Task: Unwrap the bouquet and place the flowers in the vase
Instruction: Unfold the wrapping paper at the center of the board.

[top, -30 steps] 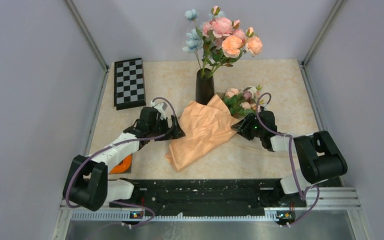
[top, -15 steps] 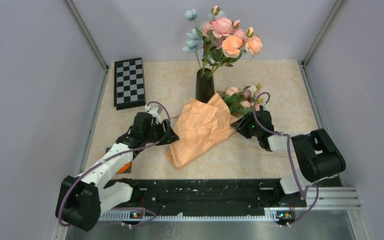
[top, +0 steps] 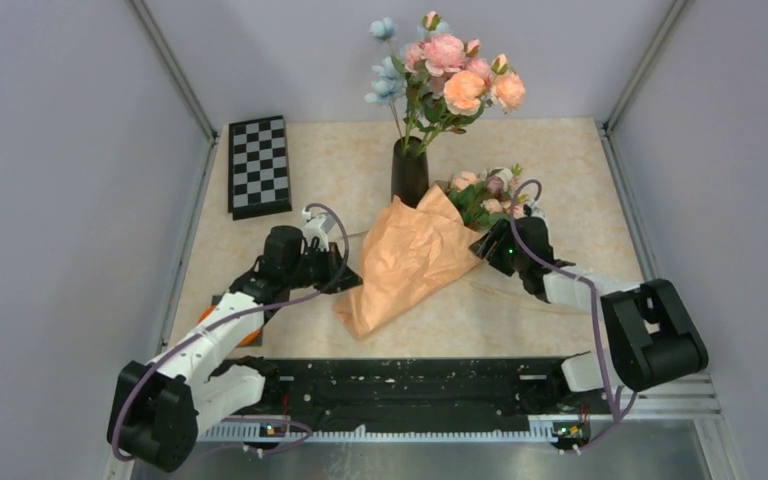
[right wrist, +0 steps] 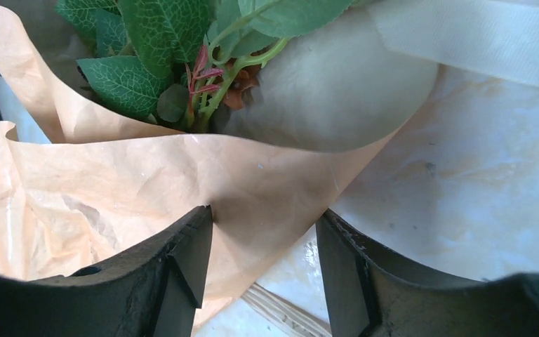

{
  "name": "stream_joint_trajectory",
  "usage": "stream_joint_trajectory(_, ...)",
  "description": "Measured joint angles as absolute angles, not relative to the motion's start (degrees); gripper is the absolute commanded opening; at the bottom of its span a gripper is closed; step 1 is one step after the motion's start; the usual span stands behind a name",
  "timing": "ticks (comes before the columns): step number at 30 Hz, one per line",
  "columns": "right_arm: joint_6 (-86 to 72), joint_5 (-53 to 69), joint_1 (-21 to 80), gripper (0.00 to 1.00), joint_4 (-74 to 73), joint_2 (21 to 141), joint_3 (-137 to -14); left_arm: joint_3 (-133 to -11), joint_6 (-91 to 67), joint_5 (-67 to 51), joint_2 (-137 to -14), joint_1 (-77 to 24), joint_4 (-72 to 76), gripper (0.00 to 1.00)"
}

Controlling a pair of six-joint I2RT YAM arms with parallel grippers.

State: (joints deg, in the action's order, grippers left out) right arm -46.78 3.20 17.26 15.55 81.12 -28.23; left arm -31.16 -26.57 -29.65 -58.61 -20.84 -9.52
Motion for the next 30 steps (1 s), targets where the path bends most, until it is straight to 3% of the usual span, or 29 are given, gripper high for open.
stream_joint_trajectory(10,-40.10,-5.13,17.21,0.67,1.98,68.34,-29.80,-31.16,-24.69,-34.89,-58.37,-28.91,-4.43,0.00)
stream_joint_trajectory(22,-35.48,-15.22,17.10,0.73,-13.41,48.45,-32.34,-32.36,-19.18,-31.79,-62.85,-47.48,-7.05,0.13)
stream_joint_trajectory(23,-35.03,-15.79,17.10,0.74,-13.91,47.46,-32.42,-32.56,-18.79,-31.16,-63.46,-48.90,-7.81,0.17)
stream_joint_trajectory(27,-33.10,-16.03,17.08,0.77,-16.47,46.44,-33.56,-32.75,-17.67,-28.53,-63.75,-51.64,-9.58,0.49)
stream_joint_trajectory(30,-31.27,-13.13,17.08,0.79,-18.04,47.00,-35.33,-32.99,-17.96,-26.57,-62.06,-51.92,-10.79,0.80)
